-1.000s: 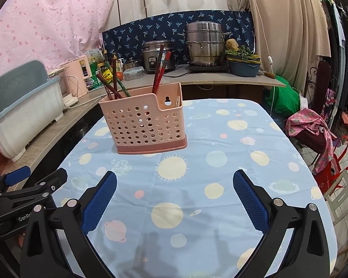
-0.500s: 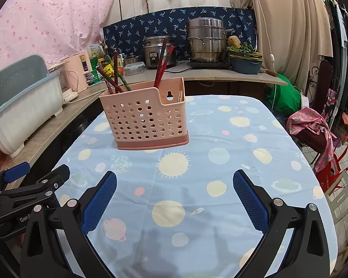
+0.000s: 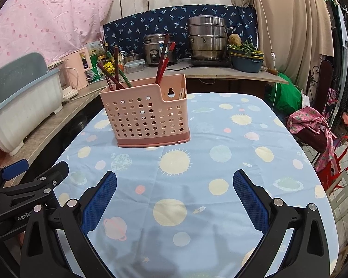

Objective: Organize utensils

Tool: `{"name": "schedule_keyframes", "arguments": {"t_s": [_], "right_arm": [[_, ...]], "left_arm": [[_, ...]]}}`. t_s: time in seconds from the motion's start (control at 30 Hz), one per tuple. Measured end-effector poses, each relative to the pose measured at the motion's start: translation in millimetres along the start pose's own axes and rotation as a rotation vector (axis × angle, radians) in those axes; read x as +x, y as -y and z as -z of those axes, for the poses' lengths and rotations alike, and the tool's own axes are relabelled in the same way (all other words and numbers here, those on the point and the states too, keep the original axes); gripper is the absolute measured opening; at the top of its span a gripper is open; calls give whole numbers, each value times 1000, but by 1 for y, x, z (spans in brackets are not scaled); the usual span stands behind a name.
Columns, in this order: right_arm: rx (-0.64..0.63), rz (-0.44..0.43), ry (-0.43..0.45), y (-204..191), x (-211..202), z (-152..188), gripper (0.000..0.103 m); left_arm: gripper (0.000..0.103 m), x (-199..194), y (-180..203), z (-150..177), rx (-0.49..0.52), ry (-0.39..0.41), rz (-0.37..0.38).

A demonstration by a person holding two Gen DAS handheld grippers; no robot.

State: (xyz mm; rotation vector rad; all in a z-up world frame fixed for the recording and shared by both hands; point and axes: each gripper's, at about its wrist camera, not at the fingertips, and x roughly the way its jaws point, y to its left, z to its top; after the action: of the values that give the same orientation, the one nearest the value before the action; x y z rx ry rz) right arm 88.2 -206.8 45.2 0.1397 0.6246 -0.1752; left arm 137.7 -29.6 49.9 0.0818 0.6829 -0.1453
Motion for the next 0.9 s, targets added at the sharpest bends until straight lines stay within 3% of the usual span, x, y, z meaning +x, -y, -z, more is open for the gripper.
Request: {"name": "schedule_keyframes", "arguments": {"t_s": [0.9], "right_arm": [[-3,2,-8,-2,3,2,97]], "left_arm": [[96,-3,0,-1,10,14,-15]]}}
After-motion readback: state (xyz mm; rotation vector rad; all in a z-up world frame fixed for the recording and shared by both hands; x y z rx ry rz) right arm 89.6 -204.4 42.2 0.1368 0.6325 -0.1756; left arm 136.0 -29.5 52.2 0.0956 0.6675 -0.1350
